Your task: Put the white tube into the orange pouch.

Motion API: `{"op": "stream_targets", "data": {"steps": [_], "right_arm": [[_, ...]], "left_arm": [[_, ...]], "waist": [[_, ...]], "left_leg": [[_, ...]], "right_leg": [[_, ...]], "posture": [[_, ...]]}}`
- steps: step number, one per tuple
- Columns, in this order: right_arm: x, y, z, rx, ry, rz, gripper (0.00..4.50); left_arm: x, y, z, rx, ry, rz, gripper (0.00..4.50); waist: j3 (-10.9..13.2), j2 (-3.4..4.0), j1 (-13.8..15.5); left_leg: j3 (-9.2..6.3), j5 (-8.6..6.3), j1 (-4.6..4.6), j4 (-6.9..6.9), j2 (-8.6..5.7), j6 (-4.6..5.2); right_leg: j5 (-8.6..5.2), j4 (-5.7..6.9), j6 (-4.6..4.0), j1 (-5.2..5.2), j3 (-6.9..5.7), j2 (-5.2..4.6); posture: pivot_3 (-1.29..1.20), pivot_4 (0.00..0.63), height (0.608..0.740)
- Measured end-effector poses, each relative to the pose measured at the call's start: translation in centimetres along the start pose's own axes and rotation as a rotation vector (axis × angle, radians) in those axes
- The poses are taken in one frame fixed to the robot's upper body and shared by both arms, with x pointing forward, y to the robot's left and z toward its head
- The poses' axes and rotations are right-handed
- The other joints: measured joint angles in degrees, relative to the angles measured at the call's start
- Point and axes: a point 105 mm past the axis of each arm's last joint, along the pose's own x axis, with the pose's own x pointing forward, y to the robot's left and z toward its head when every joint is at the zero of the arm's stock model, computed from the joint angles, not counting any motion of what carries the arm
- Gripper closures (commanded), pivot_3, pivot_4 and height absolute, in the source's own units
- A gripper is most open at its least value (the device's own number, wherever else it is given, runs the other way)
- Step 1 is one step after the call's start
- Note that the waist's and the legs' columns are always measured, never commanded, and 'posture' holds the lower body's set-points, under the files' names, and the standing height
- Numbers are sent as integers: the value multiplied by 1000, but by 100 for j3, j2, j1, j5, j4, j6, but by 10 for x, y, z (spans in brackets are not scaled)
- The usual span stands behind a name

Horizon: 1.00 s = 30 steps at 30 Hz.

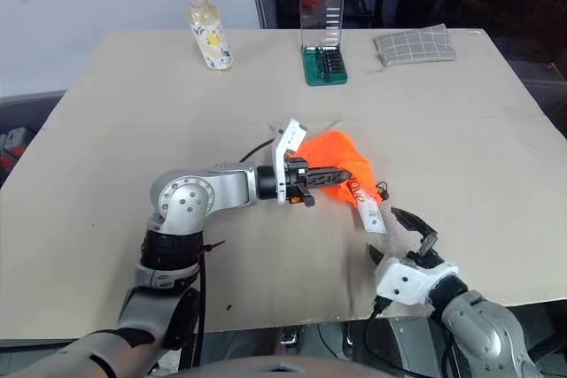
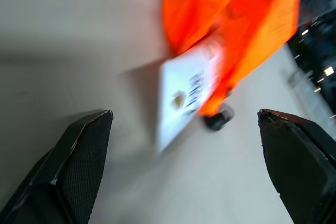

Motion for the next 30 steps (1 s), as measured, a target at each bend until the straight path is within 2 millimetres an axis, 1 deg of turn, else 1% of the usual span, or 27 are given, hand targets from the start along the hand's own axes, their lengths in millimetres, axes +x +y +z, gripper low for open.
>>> {"op": "stream_targets", "data": {"steps": [4, 7, 8, 10, 13, 14, 16, 17, 18, 26, 30], "right_arm": [[8, 0, 3, 36, -23, -8, 32], [20, -4, 3, 81, -34, -51, 32], [23, -6, 2, 85, -37, -62, 267], [29, -8, 0, 89, -38, -75, 796], [31, -7, -6, 89, -20, -85, 2147], [31, -8, -6, 85, -17, -88, 2813], [31, -9, -7, 66, -15, -92, 3674], [31, -10, -7, 61, -14, -98, 4201], [30, -12, -6, 51, -16, -113, 4394], [29, -20, -1, -71, -40, -147, 4394], [34, -29, 6, -165, -72, -163, 4394]], "left_arm": [[0, 0, 0, 0, 0, 2, 4500], [0, 0, 0, 0, 0, 2, 4500], [0, 0, 0, 1, 0, 2, 4500], [0, 0, 0, 1, 0, 1, 4500], [-1, 1, 0, 2, 1, 5, 4500], [-1, 1, 0, 2, 1, 5, 4500], [-1, 1, 0, 2, 1, 5, 4500], [-1, 1, 0, 2, 2, 5, 4500], [-1, 1, 0, 2, 2, 6, 4500], [-1, 2, 0, 4, 2, 11, 4500], [-1, 2, 0, 4, 2, 11, 4500]], "waist": [[0, 0, -2], [0, 0, -1], [0, 0, -1], [0, 0, 2], [0, 0, 11], [0, 0, 9], [0, 0, 6], [0, 0, 5], [0, 0, 4], [0, 0, -2], [0, 0, -3]], "left_leg": [[0, -8, 3, 1, 1, -13], [0, -8, 3, 3, 1, -13], [0, -7, 2, 3, 1, -13], [0, -5, 0, 3, 0, -9], [0, 0, -4, 2, -1, 1], [0, 0, -5, 1, -1, 2], [0, 0, -4, 1, -1, 1], [0, 0, -4, 2, -1, 1], [0, 0, -2, 2, -1, 0], [1, -4, -1, 2, -1, -11], [1, 1, -1, 2, -1, -1]], "right_leg": [[0, 2, 0, 1, -2, -2], [1, 5, -1, 1, -1, -2], [1, 5, -2, 0, -1, -3], [1, 4, -2, 0, -1, -2], [1, 1, -2, -2, -1, -1], [1, -1, -2, -2, 0, -1], [1, -1, -1, -2, 0, 0], [1, 0, -1, -2, 0, 0], [1, 1, -1, -2, 0, 0], [1, 4, -1, -2, 1, 0], [1, 4, -1, -3, 1, 1]], "posture": [[0, 150, 740], [0, 150, 740], [0, 150, 740], [0, 150, 740], [0, 150, 740], [0, 150, 740], [0, 150, 740], [0, 150, 740], [0, 150, 740], [0, 150, 740], [0, 150, 740]]}}
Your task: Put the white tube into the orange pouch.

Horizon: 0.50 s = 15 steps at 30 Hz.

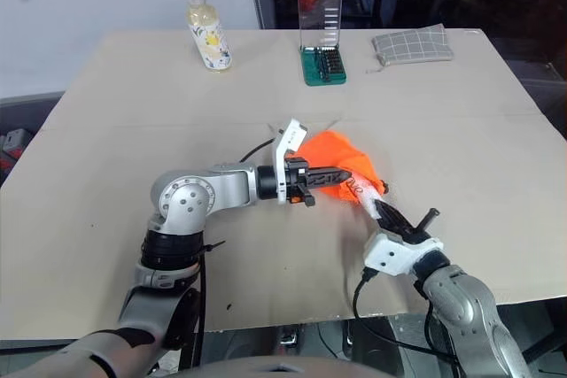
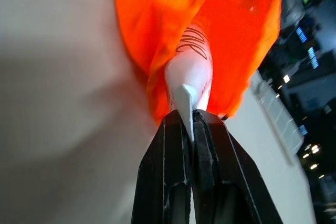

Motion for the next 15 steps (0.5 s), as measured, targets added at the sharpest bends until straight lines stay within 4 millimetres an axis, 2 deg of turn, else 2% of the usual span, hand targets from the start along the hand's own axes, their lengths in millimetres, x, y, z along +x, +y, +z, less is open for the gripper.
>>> {"op": "stream_targets", "data": {"steps": [3, 6, 11, 15], "right_arm": [[3, -7, 8, -92, -63, -3, 4394], [-2, -4, 12, -143, -106, 29, 4394], [-12, -6, 12, -237, -167, 78, 4394], [-7, -9, 4, -295, -204, 109, 4394]], "left_arm": [[0, 0, 0, 0, 0, -1, 4500], [0, 0, 0, 1, 0, 0, 4500], [0, 0, 0, 1, 1, 1, 4500], [-2, 1, 0, 4, 4, 0, 4500]], "waist": [[0, 0, 1], [0, 0, 16], [1, -2, 8], [1, -2, -20]], "left_leg": [[0, 0, 0, 0, 0, 0], [0, 0, -2, 0, -1, 1], [4, 0, 1, 0, -3, 1], [5, 1, 5, 4, -2, 0]], "right_leg": [[0, 0, 0, 0, 0, 1], [0, -2, 1, 1, -2, 0], [0, -2, 1, 2, 3, 0], [0, 1, 1, 5, 3, 1]], "posture": [[0, 150, 740], [0, 150, 740], [0, 150, 740], [0, 150, 740]]}}
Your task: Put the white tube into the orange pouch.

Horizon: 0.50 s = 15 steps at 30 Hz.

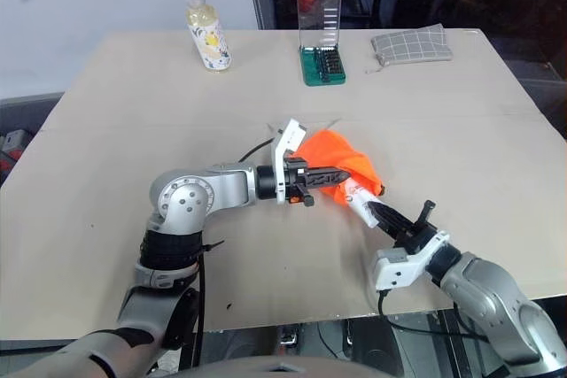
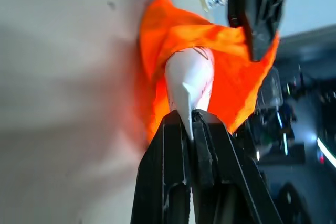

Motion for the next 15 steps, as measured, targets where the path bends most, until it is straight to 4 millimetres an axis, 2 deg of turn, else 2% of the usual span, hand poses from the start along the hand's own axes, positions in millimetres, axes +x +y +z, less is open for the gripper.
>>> {"op": "stream_targets", "data": {"steps": [10, 15], "right_arm": [[32, -12, -26, -61, -77, 4, 4394], [44, -15, -27, -60, -94, -3, 4394]], "left_arm": [[-7, -3, -1, 39, 33, -56, 4500], [-8, -4, -2, 45, 39, -64, 4500]], "waist": [[4, -6, -103], [4, -6, -103]], "left_leg": [[1, 1, 0, 3, -1, 1], [1, 1, 0, 3, 0, 1]], "right_leg": [[1, 4, 1, 1, 3, 1], [2, 5, 2, 1, 3, 0]], "posture": [[0, 150, 740], [0, 150, 740]]}}
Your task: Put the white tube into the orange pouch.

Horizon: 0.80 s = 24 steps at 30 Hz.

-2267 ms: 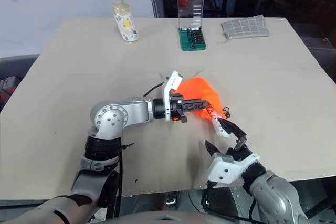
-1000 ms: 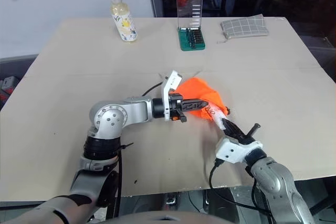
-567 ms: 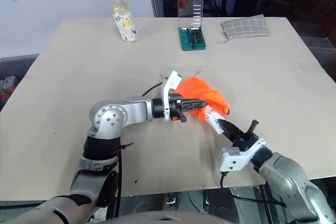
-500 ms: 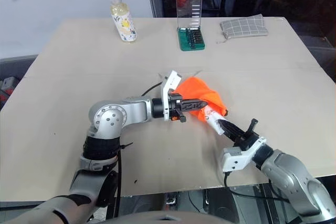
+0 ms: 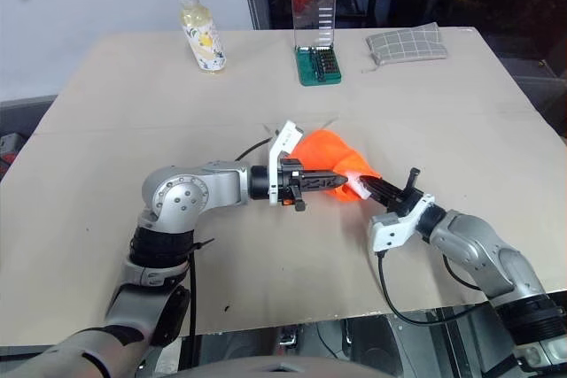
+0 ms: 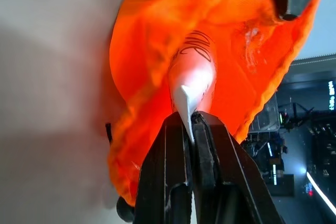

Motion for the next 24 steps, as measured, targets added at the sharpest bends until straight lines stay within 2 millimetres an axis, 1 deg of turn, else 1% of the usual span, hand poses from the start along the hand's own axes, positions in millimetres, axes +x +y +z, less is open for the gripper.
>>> {"op": "stream_targets", "data": {"steps": [4, 6, 9, 13, 15, 16, 17, 19, 20, 22, 24], "right_arm": [[11, 1, 2, 18, -11, -7, 4394], [18, -3, 1, 23, 0, -21, 4394], [23, -8, -2, 27, 17, -31, 3499], [25, -9, -3, 49, 36, -31, 1693], [20, -10, 0, 68, 35, -34, 1693], [12, -8, 2, 89, 40, -32, 1693], [9, -7, 2, 97, 43, -29, 1693], [-8, -5, 1, 137, 70, -39, 1693], [-14, -6, 2, 149, 77, -47, 1693], [-33, -9, 3, 181, 100, -65, 1693], [-42, -10, 3, 205, 118, -77, 1693]], "left_arm": [[0, 0, 0, 1, 0, 1, 4500], [1, -1, 0, 0, -2, -3, 4500], [1, -1, 0, -1, -2, -4, 4500], [1, -1, 0, -1, -3, -7, 4500], [2, -2, 0, -1, -3, -11, 4500], [1, -2, 0, -1, -3, -12, 4500], [1, -1, 0, -1, -3, -9, 4500], [1, -1, 0, 0, -3, -9, 4500], [0, -1, 0, 0, -4, -7, 4500], [0, -1, 1, 1, -6, -7, 4500], [0, -1, 1, 1, -6, -7, 4500]], "waist": [[0, 0, -11], [0, 0, -10], [0, 0, -7], [0, 0, -2], [0, 0, 6], [0, 0, 24], [0, 0, 22], [0, 2, 22], [0, 2, 15], [0, 1, 11], [0, 1, 6]], "left_leg": [[1, 1, 2, 0, 1, -1], [1, 2, 3, 0, 1, -4], [1, 3, 3, 0, 1, -4], [1, 2, 1, 0, 1, -4], [-1, 2, 1, -1, 1, -4], [-3, 2, -2, -1, 0, -4], [-3, 2, -1, -1, 0, -4], [-2, 1, -3, -1, -2, -3], [-2, 1, -3, -1, -2, -3], [-2, 1, -1, -1, -1, -3], [-2, 1, 3, -2, 1, -3]], "right_leg": [[2, 2, 3, 0, 1, 1], [2, 5, 3, 0, 1, 1], [2, 6, 3, 0, 1, 0], [3, 5, 3, 0, 0, 0], [4, 5, 6, 0, -1, -1], [5, 4, 7, 0, -4, -2], [5, 2, 7, 0, -4, -2], [5, 0, 7, 1, -3, -5], [5, -2, 7, 1, -2, -4], [3, -1, 6, 2, -1, -3], [1, 1, 2, 2, -1, -3]], "posture": [[0, 150, 740], [0, 150, 740], [0, 150, 740], [0, 150, 740], [0, 150, 740], [0, 150, 740], [0, 150, 740], [0, 150, 740], [0, 150, 740], [0, 150, 740], [0, 150, 740]]}}
